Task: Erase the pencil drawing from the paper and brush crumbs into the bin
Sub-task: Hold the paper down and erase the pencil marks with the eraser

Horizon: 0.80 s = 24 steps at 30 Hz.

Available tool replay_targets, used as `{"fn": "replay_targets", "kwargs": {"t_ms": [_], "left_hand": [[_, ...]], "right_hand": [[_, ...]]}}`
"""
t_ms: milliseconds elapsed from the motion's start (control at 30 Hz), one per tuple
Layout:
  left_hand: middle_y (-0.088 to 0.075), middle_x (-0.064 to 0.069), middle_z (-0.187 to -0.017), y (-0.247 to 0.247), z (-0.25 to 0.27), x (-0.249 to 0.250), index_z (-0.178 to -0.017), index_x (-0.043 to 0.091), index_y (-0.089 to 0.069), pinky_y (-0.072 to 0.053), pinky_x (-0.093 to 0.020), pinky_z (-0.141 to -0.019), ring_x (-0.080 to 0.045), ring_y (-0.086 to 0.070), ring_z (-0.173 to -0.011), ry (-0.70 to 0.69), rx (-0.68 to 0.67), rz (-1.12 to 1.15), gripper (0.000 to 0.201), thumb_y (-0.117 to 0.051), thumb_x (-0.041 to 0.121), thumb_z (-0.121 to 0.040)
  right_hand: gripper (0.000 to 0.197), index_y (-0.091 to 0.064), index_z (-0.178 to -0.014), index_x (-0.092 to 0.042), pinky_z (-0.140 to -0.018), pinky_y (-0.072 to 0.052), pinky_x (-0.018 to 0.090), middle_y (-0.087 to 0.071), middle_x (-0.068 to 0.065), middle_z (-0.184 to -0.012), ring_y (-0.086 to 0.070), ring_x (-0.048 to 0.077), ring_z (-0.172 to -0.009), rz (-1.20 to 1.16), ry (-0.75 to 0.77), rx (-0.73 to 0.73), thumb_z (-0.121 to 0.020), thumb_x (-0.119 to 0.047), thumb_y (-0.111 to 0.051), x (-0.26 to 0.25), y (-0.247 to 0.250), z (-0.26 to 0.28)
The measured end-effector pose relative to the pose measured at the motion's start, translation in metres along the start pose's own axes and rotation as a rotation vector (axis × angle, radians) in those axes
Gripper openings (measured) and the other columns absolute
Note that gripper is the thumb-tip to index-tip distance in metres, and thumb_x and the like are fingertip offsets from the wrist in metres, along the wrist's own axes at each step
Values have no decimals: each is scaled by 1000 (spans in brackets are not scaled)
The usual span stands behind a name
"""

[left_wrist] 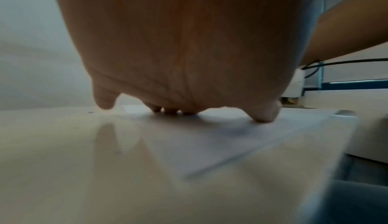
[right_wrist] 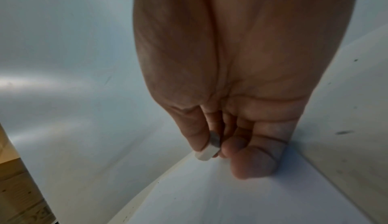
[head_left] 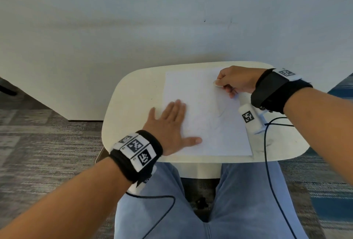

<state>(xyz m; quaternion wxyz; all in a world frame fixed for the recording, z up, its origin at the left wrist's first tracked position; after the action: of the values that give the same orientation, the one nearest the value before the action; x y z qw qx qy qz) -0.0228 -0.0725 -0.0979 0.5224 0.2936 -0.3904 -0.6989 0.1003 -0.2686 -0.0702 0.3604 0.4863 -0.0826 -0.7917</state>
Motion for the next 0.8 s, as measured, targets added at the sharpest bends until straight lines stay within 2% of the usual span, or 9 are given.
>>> {"fn": "replay_targets", "kwargs": {"t_ms": [67,133,267,367,467,600,667,767,800], "left_hand": [[24,-6,-161,5,-5,-29,-153,13,21,3,-60,-117,-21,16,-150,250,-29,10,117,-11,93,-73],[19,-9,-163,20,-12,-29,-154,10,15,1,-61,-117,-23,12,-151,296,6,-29,119,-11,93,-73],[22,0,-162,42,-29,53,-156,23,13,2,-59,-118,-18,13,-151,-129,52,6,104,-20,86,-82],[26,3,-161,36,-42,80,-154,27,18,2,-59,-118,-16,17,-150,-207,-19,14,102,-23,86,-83],[31,-1,-159,28,-43,40,-152,22,25,2,-61,-117,-19,21,-148,13,-58,29,113,-25,90,-77],[18,-11,-163,30,-32,-23,-154,7,16,1,-62,-116,-27,11,-151,380,-98,-22,127,-19,96,-70],[17,-10,-163,39,-40,-10,-155,8,14,0,-62,-117,-26,11,-151,288,-9,7,122,-21,93,-74],[20,1,-163,48,-52,39,-156,23,13,-1,-58,-118,-18,12,-151,-59,62,43,103,-21,86,-82],[20,4,-163,47,-54,44,-156,26,13,0,-57,-118,-15,12,-151,-106,47,41,100,-21,85,-83]], "right_hand": [[19,-50,-80,-9,-53,-44,32,-43,8,-70,-40,19,-56,-4,0,1,-98,-10,-53,1,0,0],[19,-50,-80,-9,-53,-45,32,-42,8,-68,-40,19,-56,2,-1,5,-98,-10,-53,0,0,1],[21,-47,-78,-8,-52,-43,34,-40,9,-69,-38,19,-55,-15,1,5,-99,-7,-49,-4,-2,2],[21,-46,-79,-8,-51,-43,33,-39,9,-69,-38,18,-57,-10,-3,8,-100,-6,-48,-5,-3,1],[21,-45,-79,-7,-51,-43,32,-39,8,-68,-37,19,-56,14,-4,7,-99,-7,-48,-5,-3,1],[14,-46,-85,-6,-52,-43,30,-38,9,-68,-36,19,-57,49,-6,-6,-100,-8,-47,-6,-4,3],[12,-47,-88,-5,-52,-43,31,-38,9,-68,-36,19,-57,49,-11,-6,-99,-8,-47,-6,-5,2],[8,-47,-94,-4,-52,-43,32,-39,9,-70,-38,20,-58,52,-16,4,-100,-9,-47,-7,-5,2],[8,-47,-93,-4,-53,-44,32,-39,9,-70,-38,20,-59,54,-17,3,-100,-9,-47,-7,-5,2]]}}
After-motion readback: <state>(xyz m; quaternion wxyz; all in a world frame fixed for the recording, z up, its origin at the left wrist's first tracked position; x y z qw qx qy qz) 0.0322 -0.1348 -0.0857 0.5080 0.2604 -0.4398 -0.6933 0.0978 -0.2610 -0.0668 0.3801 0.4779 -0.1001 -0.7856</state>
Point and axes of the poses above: each hand's wrist, its own z-axis away from the middle knuckle, its own y-axis out of the back of the hand, x = y × z, the point moved 6 cm from there along -z, towards the middle knuckle
